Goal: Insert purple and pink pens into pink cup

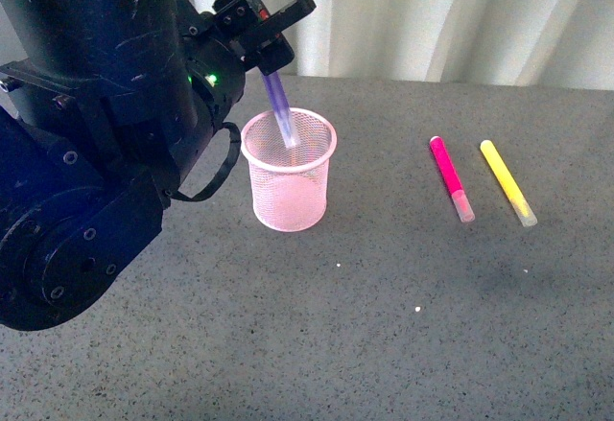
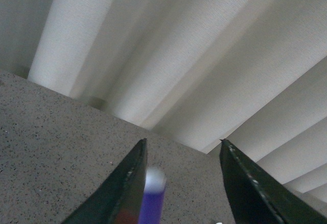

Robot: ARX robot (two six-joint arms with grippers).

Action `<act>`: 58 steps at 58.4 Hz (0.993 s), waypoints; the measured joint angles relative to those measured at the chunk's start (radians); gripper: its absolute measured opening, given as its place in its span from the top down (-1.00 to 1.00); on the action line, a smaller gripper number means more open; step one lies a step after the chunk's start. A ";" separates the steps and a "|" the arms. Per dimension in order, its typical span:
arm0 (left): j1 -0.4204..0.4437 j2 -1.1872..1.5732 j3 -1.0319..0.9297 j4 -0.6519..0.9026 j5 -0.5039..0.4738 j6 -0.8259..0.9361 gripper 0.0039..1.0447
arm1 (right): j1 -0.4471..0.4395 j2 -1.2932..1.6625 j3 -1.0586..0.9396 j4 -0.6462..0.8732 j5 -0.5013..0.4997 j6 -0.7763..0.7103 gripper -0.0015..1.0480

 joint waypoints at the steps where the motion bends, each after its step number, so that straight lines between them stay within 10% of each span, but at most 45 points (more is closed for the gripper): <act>1: 0.000 0.000 0.000 0.001 0.000 0.000 -0.04 | 0.000 0.000 0.000 0.000 0.000 0.000 -0.87; 16: 0.015 -0.003 -0.034 0.002 0.004 0.011 -0.91 | 0.000 0.000 0.000 0.000 0.000 0.000 -0.87; 58: 0.201 -0.913 -0.460 -0.727 0.468 0.104 -0.88 | 0.000 0.000 0.000 0.000 0.000 0.000 -0.87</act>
